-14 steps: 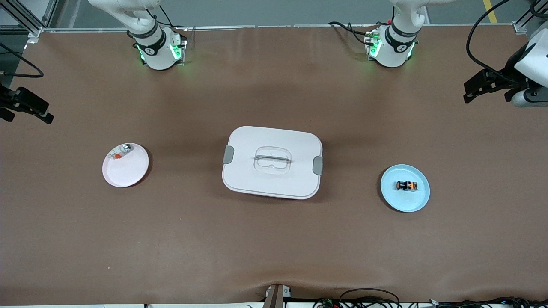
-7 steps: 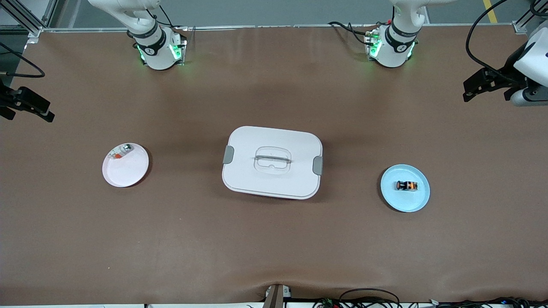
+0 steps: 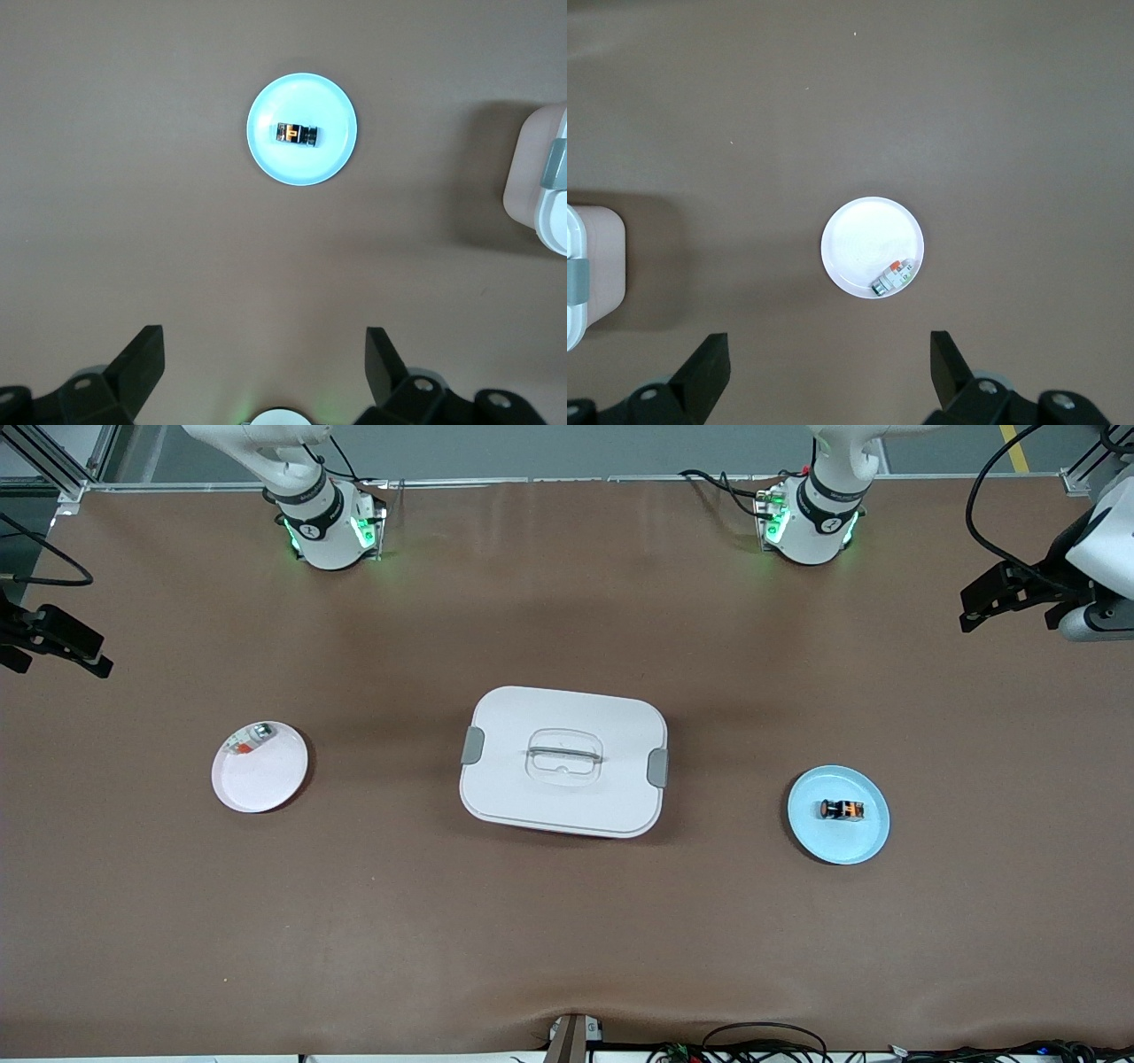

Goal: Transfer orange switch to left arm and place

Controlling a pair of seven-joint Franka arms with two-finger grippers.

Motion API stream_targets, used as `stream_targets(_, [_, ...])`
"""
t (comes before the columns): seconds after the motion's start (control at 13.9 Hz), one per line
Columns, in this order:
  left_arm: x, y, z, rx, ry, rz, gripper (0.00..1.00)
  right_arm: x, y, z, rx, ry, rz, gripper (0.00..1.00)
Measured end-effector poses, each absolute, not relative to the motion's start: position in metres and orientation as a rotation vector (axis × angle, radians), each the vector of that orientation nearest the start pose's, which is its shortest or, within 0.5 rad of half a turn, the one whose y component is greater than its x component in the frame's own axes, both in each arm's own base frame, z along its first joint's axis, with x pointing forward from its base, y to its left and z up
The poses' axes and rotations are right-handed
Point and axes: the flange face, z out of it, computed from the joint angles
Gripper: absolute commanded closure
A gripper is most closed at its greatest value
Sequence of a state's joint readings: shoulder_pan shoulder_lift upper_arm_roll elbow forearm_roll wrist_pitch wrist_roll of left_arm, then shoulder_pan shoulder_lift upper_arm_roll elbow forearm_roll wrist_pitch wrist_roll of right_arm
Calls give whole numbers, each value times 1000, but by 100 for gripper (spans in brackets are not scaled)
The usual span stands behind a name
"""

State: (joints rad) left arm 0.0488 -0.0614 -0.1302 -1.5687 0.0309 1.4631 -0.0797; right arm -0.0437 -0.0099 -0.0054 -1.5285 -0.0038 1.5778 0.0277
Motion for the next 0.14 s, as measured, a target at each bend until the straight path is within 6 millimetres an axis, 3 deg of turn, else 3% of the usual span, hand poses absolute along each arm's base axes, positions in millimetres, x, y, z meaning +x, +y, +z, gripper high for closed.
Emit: stream_targets(0.14, [522,-41,649,-3098,-4,71,0,552,-28,651,-3142,121,-93,0])
